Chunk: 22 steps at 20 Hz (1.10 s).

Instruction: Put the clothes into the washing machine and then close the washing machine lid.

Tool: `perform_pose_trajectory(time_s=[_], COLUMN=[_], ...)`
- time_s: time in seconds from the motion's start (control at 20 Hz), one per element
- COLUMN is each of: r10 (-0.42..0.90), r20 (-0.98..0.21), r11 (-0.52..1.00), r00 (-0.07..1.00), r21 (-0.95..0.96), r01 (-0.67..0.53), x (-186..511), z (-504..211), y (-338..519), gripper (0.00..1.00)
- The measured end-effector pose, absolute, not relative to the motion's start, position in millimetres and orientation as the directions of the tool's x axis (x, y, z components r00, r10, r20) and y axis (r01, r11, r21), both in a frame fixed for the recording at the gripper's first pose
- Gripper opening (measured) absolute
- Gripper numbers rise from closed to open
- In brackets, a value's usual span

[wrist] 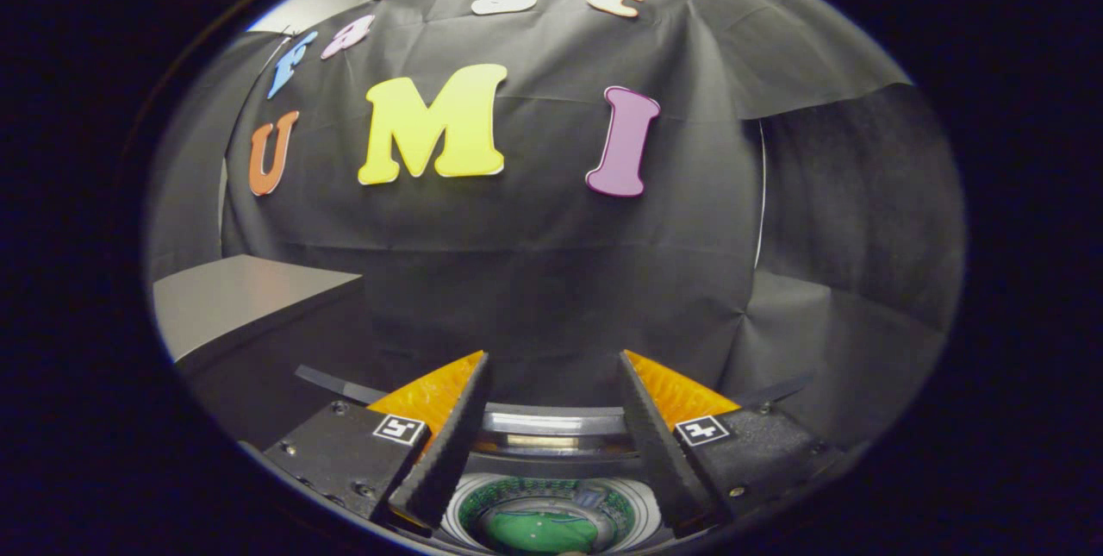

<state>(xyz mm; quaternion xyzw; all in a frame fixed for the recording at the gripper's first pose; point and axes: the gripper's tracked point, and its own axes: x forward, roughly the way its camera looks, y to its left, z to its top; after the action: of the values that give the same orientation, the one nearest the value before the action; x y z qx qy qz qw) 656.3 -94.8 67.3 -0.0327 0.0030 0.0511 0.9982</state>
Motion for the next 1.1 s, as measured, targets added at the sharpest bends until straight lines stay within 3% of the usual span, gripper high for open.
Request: perform_pose_trajectory(time_s=[1.1], r10=[0.082], r20=[-0.174], r11=[0.994], r00=[0.981], r21=[-0.056], r01=[-0.093], x=[600], z=[-4], y=[-113], gripper=[0.95])
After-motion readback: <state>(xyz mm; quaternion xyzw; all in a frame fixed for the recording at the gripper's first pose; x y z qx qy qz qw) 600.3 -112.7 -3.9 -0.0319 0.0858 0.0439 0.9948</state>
